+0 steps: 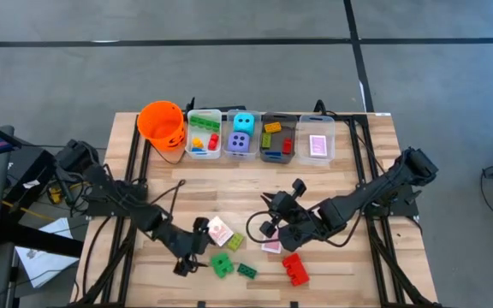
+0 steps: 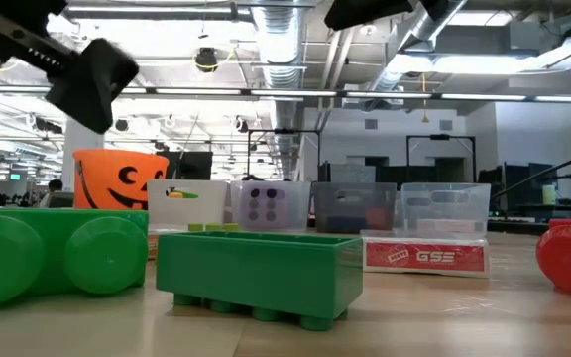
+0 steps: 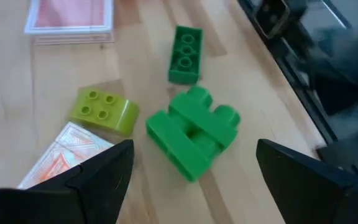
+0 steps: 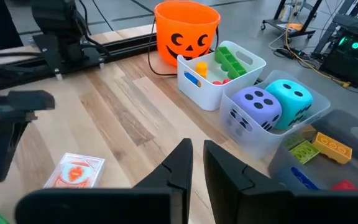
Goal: Pick & Place Toys
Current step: Put the right green game piece into the black bin
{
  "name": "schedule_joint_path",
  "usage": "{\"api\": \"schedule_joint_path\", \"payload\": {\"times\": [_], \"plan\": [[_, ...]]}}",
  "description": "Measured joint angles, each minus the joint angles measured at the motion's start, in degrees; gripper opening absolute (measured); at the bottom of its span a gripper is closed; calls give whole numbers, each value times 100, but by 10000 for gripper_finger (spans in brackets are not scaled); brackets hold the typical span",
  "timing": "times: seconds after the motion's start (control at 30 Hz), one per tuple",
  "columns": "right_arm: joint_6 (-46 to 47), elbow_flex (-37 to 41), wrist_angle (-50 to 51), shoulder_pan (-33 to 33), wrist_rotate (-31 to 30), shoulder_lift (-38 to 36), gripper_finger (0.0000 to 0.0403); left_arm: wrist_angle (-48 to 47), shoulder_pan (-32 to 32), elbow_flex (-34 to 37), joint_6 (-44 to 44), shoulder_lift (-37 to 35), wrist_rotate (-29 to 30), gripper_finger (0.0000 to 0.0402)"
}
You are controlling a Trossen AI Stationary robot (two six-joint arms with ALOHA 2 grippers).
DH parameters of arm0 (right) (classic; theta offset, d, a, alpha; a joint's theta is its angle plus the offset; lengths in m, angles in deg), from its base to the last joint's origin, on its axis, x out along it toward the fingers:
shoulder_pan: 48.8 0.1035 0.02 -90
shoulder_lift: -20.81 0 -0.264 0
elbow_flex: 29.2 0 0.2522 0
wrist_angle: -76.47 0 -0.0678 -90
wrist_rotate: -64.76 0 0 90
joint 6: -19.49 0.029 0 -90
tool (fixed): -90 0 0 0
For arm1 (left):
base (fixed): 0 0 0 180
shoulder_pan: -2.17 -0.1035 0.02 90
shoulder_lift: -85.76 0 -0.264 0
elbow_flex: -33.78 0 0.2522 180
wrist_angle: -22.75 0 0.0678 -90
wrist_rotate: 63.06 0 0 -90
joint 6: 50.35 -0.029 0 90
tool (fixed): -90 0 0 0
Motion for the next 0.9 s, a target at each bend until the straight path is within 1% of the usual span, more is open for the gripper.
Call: {"api": "schedule_joint_path", "payload": {"times": [0.1,0.17,0.4,0.63,0.77,0.9], "plan": [[192,1,0,84,-6,0,35,-10,123,-2,404,213,194,332],[290,46,-41,169,-7,0,35,77,159,-2,591,422,197,332],[766,61,-4,466,-54,4,35,590,189,0,777,1081,215,332],[981,61,-43,721,-311,4,35,663,183,0,1442,1514,300,332],[1019,61,-43,755,-321,4,35,630,192,-23,1509,1621,461,332],[1018,61,-38,747,-330,4,35,462,186,1,1532,1542,882,329]]}}
